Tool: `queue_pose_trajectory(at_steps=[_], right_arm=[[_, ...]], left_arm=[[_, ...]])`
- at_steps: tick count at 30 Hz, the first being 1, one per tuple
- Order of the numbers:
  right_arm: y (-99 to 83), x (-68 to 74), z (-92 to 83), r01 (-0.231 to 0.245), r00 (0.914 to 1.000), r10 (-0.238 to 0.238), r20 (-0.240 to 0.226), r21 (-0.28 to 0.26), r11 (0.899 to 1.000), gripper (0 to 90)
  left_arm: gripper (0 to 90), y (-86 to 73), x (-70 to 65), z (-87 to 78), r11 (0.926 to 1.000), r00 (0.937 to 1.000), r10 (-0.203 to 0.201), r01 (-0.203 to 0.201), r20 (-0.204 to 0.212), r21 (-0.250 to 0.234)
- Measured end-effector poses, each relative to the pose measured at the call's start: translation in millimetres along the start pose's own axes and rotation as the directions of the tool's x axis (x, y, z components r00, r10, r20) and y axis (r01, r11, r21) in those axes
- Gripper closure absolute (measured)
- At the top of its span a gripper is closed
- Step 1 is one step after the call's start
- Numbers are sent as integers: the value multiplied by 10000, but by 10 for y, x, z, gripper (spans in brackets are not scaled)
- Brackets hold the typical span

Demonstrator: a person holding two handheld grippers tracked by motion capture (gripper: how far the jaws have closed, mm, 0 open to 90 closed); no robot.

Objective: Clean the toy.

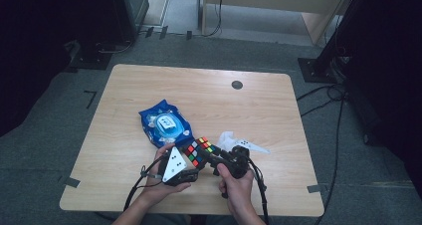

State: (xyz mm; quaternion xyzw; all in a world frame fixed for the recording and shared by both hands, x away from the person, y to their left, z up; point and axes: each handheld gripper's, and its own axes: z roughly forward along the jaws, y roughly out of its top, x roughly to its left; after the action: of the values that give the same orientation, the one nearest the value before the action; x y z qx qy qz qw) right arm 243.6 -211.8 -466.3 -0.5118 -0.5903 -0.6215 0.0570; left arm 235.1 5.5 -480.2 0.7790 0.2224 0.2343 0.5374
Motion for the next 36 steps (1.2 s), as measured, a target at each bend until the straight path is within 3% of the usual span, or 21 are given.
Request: queue_pose_trajectory(at_steps=[4,9,19,24,29,32,36], right_arm=[[32,3,-27,247,9996,-246,158,-39,9997,346],[6,37,-20,423,9983,-419,399,-94,9991,345],[-43,59,-16,279,9987,-258,440,-472,9985,335],[-70,32,18,53,9996,-45,294,-282,9996,330],[-79,42,22,144,9995,-134,274,-351,9993,341],[-73,36,15,152,9996,-146,246,-236,9996,344],[-37,39,-4,391,9989,-388,259,-130,9992,345]], left_arm=[[327,4,-7,-7,9999,9999,105,-105,21,-13],[328,2,-18,16,9998,9998,-173,174,-86,119],[340,30,-67,1,9998,9987,-208,206,-468,-43],[340,39,-64,3,9995,9978,-298,293,-600,-87],[340,38,-30,4,9984,9984,-535,532,-198,-168],[337,25,-14,-4,9996,9997,-235,234,-73,-139],[305,2,-11,-40,9985,9985,530,-529,118,-118]])
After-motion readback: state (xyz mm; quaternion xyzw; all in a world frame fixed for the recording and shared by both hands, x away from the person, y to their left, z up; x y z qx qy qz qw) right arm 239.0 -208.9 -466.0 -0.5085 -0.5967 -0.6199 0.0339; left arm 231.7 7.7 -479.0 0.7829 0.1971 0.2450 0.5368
